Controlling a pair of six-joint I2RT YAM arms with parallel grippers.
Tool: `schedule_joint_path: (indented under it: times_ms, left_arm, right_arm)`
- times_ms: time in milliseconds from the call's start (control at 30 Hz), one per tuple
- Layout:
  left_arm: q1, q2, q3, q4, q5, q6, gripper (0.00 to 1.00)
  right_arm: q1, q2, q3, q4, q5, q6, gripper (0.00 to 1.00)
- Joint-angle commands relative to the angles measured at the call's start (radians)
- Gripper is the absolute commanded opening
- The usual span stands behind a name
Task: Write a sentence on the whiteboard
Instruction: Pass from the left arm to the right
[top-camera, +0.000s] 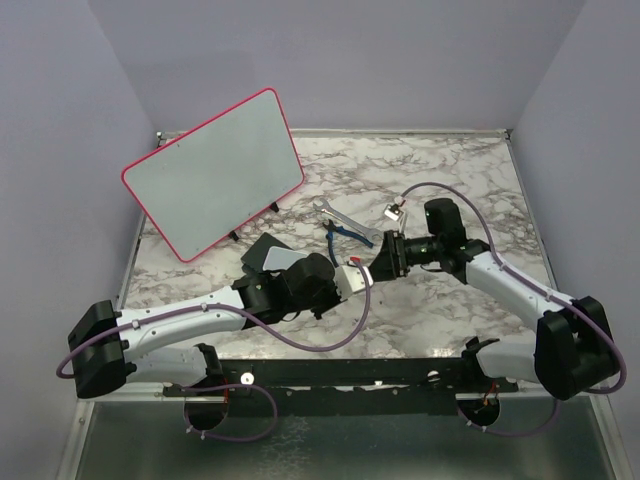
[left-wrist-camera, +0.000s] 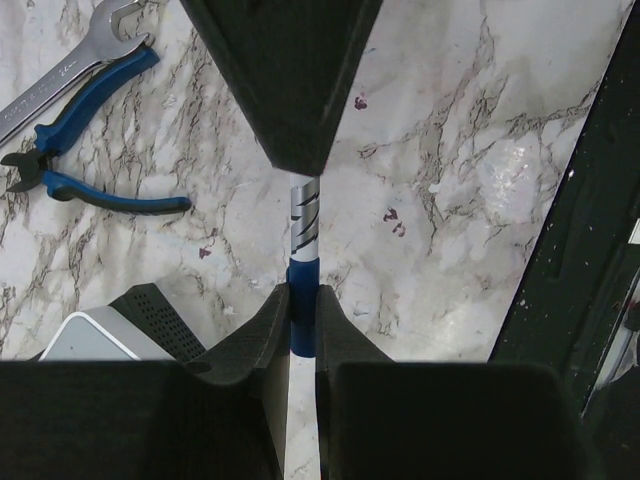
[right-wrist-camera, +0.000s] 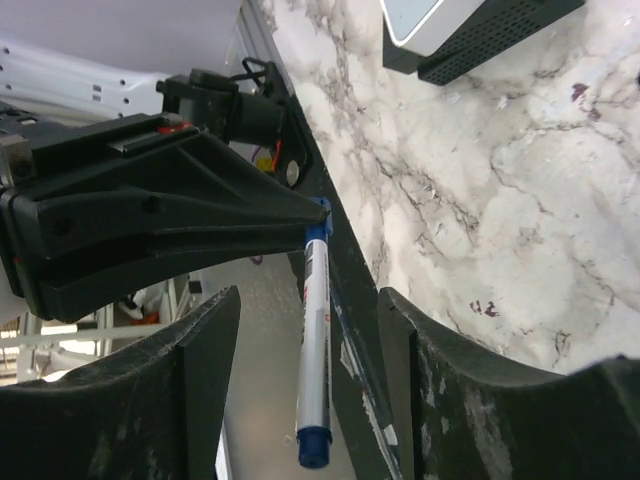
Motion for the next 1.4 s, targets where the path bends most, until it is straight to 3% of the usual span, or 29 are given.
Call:
schedule_joint_path:
  times_ms: [0,367,1000,1367]
  left_arm:
    - [-0.004,-0.006,-0.009,0.013,0.056,0.012,0.00]
    - [-0.004,0.019,0.001,0.001,0.057,0.014,0.00]
    - [-0.003,0.035,0.019,-0.028,0.048,0.021,0.00]
    - [-0.003,0.042,0.029,-0.045,0.042,0.019,0.00]
  right_arm:
    - [0.045,0.020,0.025,0.002,-0.020,-0.002,0.58]
    - [0.072,0.029,0.020,0.014,-0.022,-0.001,0.33]
    - [0.086,0.044,0.035,-0.085,0.007,-0.089,0.21]
    - [0.099,0.040,0.036,-0.090,0.035,-0.094,0.09]
